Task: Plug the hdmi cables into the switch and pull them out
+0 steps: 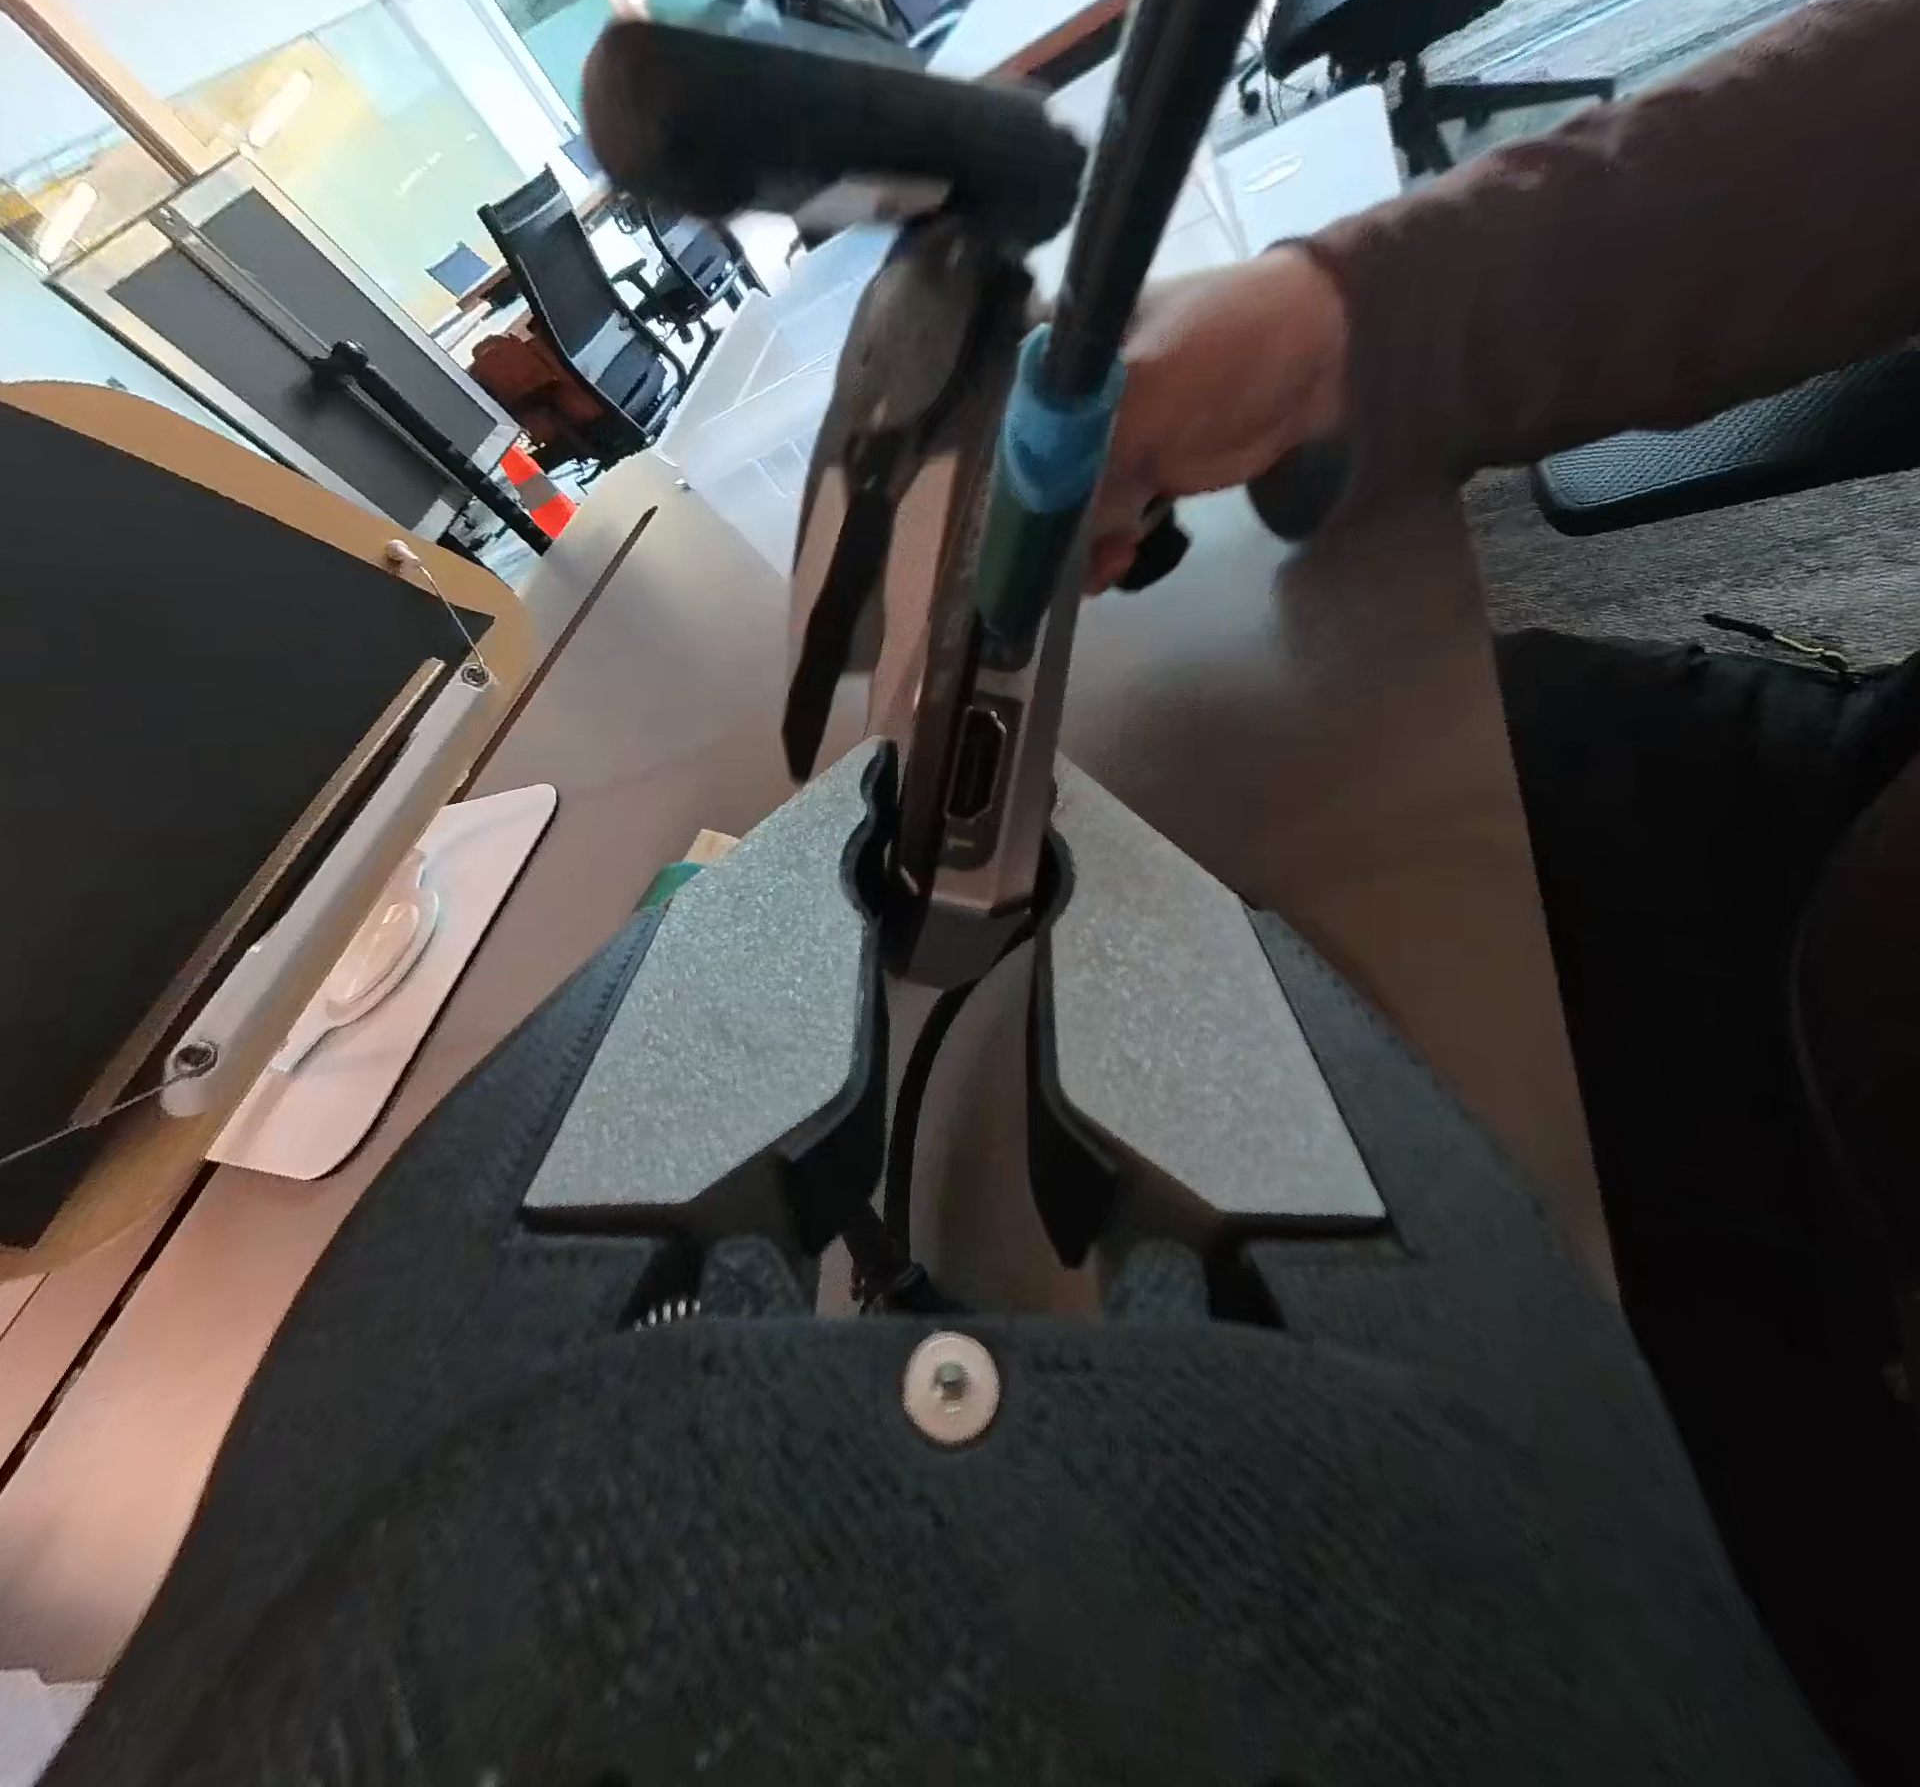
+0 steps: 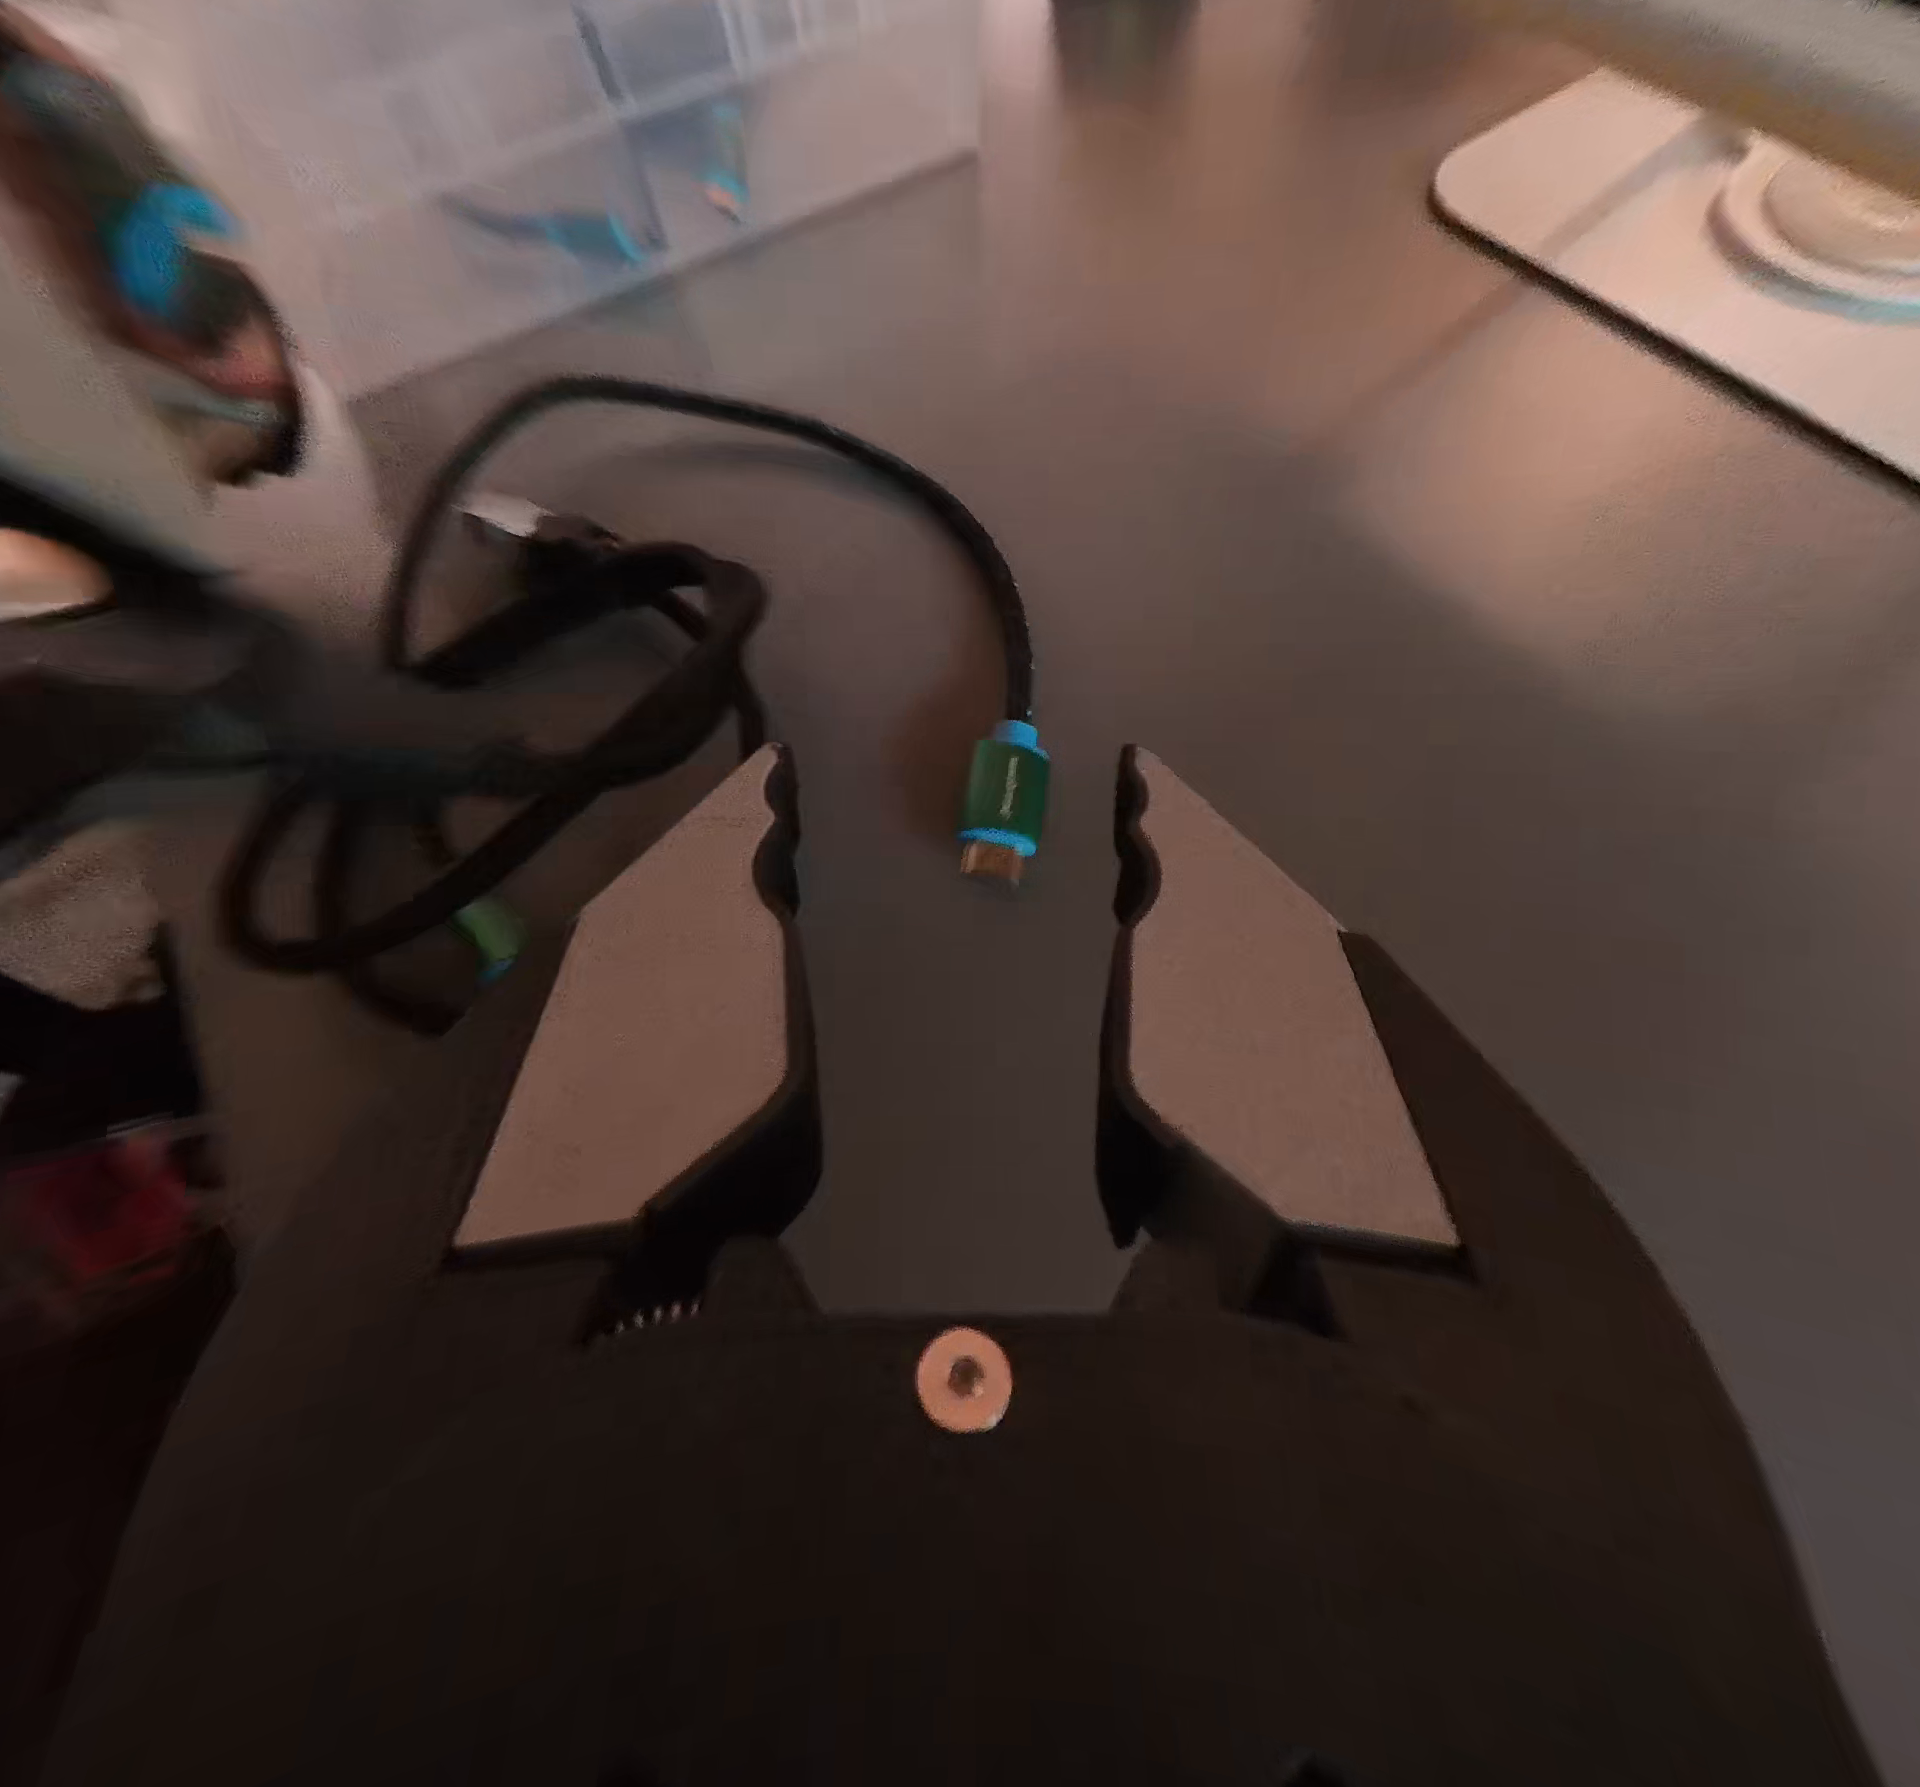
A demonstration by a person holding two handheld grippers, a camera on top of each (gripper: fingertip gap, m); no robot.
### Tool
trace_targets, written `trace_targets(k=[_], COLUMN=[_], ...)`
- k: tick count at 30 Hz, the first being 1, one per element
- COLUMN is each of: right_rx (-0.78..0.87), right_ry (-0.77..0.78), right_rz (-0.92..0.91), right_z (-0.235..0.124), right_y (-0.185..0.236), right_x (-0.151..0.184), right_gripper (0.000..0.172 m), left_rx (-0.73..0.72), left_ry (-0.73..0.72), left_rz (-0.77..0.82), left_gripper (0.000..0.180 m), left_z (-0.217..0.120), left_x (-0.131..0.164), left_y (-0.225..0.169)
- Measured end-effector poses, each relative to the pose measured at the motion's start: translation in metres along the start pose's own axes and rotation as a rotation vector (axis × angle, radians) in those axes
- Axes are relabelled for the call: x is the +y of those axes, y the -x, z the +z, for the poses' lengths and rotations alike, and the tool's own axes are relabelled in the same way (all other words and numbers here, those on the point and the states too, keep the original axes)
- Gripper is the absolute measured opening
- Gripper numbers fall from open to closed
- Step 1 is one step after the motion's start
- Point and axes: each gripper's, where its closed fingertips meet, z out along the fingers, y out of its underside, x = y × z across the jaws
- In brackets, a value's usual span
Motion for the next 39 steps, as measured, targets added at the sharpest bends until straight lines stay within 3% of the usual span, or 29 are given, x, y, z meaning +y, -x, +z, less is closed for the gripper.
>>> trace_targets(k=[2, 3, 4, 9, 12, 15, 19, 22, 24, 26, 29, 33, 35, 37, 39], right_rx=[0.037, 0.058, 0.064, 0.179, 0.348, 0.531, 0.763, 0.891, 0.913, 0.955, 0.891, 1.032, 1.056, 0.987, 0.637], right_ry=[0.132, 0.229, 0.304, 0.378, 0.230, -0.038, -0.199, -0.224, -0.127, -0.010, 0.117, 0.158, 0.131, 0.156, 0.213], right_rz=[-0.046, -0.088, -0.134, -0.294, -0.280, -0.186, -0.183, -0.195, -0.200, -0.239, -0.226, -0.249, -0.251, -0.259, -0.296], right_z=[0.028, 0.039, 0.047, 0.040, -0.001, -0.077, -0.165, -0.203, -0.202, -0.198, -0.189, -0.225, -0.234, -0.217, -0.153], right_y=[-0.008, -0.013, -0.016, -0.037, -0.063, -0.094, -0.114, -0.117, -0.118, -0.119, -0.110, -0.117, -0.116, -0.105, -0.060], right_x=[0.012, 0.023, 0.031, 0.009, -0.042, -0.103, -0.122, -0.106, -0.077, -0.045, 0.000, 0.014, 0.009, 0.014, 0.030], right_gripper=[0.049, 0.027, 0.019, 0.016, 0.015, 0.015, 0.015, 0.013, 0.013, 0.012, 0.009, 0.007, 0.007, 0.006, 0.000], left_rx=[0.000, -0.003, -0.007, -0.072, -0.112, -0.159, -0.205, -0.227, -0.245, -0.376, -0.645, -0.771, -0.732, -0.527, -0.395], left_ry=[0.000, 0.000, 0.000, 0.028, 0.054, 0.099, 0.120, 0.136, 0.134, 0.138, 0.146, 0.137, 0.127, 0.135, 0.075], left_rz=[-0.001, -0.001, -0.004, -0.061, -0.072, -0.063, -0.108, -0.107, -0.123, -0.173, -0.215, -0.249, -0.267, -0.242, -0.248], left_gripper=[0.022, 0.022, 0.022, 0.022, 0.022, 0.022, 0.022, 0.022, 0.021, 0.021, 0.020, 0.019, 0.019, 0.020, 0.019], left_z=[-0.002, -0.003, -0.004, -0.010, -0.015, -0.020, -0.023, -0.025, -0.027, -0.038, -0.068, -0.081, -0.073, -0.048, -0.032], left_x=[0.000, 0.000, 0.000, 0.002, 0.004, 0.010, 0.016, 0.020, 0.018, 0.019, 0.027, 0.034, 0.035, 0.033, 0.023], left_y=[0.000, 0.001, 0.002, 0.020, 0.029, 0.037, 0.048, 0.052, 0.055, 0.078, 0.117, 0.132, 0.129, 0.104, 0.083])
